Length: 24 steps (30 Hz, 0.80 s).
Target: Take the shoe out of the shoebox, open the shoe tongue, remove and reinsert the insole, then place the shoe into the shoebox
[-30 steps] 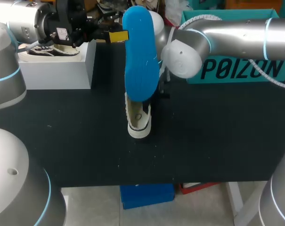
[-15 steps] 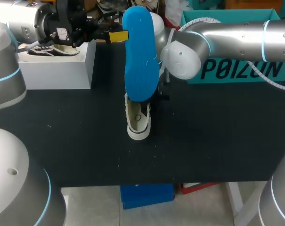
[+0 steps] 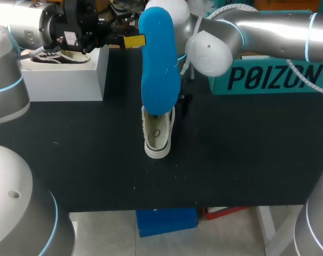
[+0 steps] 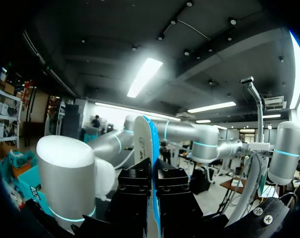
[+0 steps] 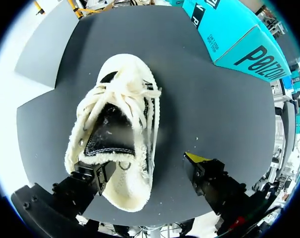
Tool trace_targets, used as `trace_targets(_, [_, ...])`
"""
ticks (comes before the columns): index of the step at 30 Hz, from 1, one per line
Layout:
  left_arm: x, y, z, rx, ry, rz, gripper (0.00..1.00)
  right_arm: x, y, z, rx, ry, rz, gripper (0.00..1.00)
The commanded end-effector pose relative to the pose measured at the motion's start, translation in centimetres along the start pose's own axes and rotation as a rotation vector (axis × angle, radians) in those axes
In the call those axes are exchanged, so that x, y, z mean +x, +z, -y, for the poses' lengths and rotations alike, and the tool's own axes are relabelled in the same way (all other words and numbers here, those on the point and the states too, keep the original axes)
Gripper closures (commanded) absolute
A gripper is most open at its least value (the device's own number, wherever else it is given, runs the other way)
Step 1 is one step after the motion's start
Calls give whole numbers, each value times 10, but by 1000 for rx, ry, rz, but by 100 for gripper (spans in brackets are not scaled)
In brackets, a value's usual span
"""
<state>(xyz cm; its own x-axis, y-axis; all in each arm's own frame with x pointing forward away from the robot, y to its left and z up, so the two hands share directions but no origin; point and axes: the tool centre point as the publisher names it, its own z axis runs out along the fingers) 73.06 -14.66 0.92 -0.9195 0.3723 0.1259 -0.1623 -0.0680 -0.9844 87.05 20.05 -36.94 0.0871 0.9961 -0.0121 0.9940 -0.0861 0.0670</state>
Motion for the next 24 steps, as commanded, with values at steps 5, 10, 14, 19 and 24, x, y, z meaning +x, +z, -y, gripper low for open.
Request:
trace_targets(5, [0,1,-1,0,1,2,100,-20,-36,1,7,-2,-114,0])
trace_targets(10, [0,1,-1,0,1,2,100,-25,-47,-2,43,-5,-322,0])
trace_targets(14, [0,1,-1,0,1,2,100,-26,-56,-3,54,-16,-476,0])
trace_targets(19, [0,1,-1,0,1,2,100,-28,-69,-6,44,-46,-632,0])
trace_targets(24, [0,1,-1,0,1,2,100,-33,-90,-10,3,-35,-789,0])
